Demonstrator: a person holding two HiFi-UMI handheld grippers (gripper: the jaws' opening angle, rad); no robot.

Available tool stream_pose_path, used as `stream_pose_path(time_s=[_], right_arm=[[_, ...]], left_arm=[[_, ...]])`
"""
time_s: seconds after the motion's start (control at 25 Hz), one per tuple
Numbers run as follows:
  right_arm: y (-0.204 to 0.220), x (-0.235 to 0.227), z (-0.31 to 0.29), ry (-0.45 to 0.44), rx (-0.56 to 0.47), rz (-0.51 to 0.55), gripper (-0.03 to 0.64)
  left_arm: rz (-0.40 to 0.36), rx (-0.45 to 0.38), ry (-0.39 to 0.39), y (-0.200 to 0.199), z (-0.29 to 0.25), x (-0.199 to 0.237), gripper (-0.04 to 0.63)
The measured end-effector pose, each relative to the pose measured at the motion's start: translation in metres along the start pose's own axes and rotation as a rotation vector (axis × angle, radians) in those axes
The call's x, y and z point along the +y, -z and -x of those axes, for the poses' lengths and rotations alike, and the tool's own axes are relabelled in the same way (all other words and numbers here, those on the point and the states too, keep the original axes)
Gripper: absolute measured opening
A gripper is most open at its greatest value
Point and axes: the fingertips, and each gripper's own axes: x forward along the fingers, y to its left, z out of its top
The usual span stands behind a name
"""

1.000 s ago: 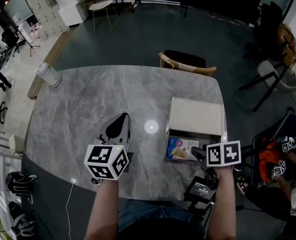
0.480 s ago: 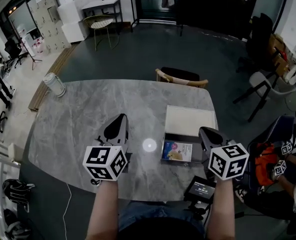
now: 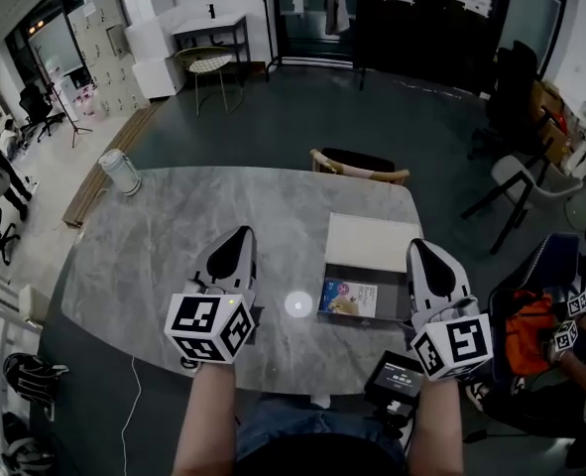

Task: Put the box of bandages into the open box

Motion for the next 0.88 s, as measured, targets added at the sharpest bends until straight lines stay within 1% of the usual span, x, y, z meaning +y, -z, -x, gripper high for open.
stream_pose_path(time_s=[0.16, 0.32, 0.52, 0.64, 0.88], right_arm=[[-0.003, -0.005, 0.014, 0.055, -0.001, 0.039, 0.025], [-0.004, -0.020, 0.036, 0.123, 0.017, 0.075, 0.025], [-0.010, -0.063, 0.076, 0.249, -0.004, 0.064, 0.025], [-0.009, -0.085, 0.098, 0.313, 0.001, 0.060, 0.025], [-0.012, -0.106, 0.122, 0.387, 0.018, 0.074, 0.025]], left_arm=[[-0.010, -0.024, 0.015, -0.005, 0.005, -0.006, 0.011], [-0.010, -0.032, 0.033, -0.003, 0.004, -0.015, 0.011], [-0.002, -0.045, 0.057, -0.004, -0.009, -0.030, 0.011], [-0.003, -0.053, 0.073, -0.004, -0.014, -0.036, 0.011], [-0.023, -0.064, 0.098, -0.011, -0.021, -0.044, 0.011]])
